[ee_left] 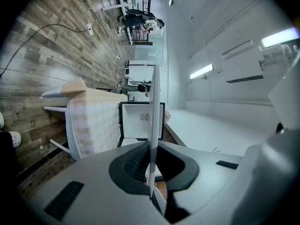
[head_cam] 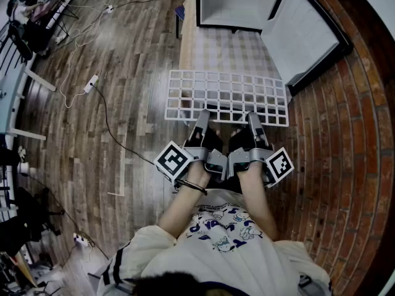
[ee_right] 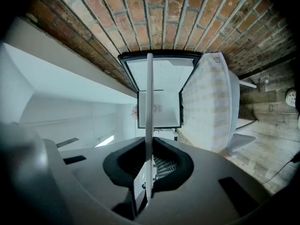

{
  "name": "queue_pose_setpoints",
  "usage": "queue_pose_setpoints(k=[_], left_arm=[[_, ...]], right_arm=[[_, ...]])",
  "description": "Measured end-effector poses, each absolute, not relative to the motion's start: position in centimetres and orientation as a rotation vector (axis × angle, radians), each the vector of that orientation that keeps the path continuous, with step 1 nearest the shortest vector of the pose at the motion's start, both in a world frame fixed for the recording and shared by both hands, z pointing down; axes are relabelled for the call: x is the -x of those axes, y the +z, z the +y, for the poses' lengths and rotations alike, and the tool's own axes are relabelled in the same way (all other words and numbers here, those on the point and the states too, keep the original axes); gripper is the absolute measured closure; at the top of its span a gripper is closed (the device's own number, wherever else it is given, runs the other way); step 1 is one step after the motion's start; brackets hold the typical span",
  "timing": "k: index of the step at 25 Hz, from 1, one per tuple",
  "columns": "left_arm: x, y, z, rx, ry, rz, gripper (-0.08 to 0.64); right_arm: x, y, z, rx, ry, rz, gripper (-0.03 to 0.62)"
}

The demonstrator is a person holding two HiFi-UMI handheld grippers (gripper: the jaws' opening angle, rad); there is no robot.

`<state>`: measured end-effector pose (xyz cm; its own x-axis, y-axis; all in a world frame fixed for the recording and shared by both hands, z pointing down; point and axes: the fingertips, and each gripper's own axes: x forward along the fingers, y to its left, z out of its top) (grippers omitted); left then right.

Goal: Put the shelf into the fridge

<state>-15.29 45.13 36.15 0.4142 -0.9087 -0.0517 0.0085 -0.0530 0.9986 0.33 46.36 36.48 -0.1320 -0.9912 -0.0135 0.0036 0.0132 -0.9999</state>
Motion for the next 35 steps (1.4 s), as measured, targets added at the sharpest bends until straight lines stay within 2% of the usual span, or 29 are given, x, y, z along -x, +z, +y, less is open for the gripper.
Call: queue_pose_setpoints(k=[22,35], left_arm=[[14.4,35.8,44.2,-1.403,-0.948,-0.831,0.523],[8.0,36.2,35.7,-1.382,-0.977,-0.86,0.523]], right_arm=[[-1.0,36.5,45.6,1.132,-1.292,1.296,0.543],[-7.4,37.2,36.7,1.116,-1.347,1.301,0.543]])
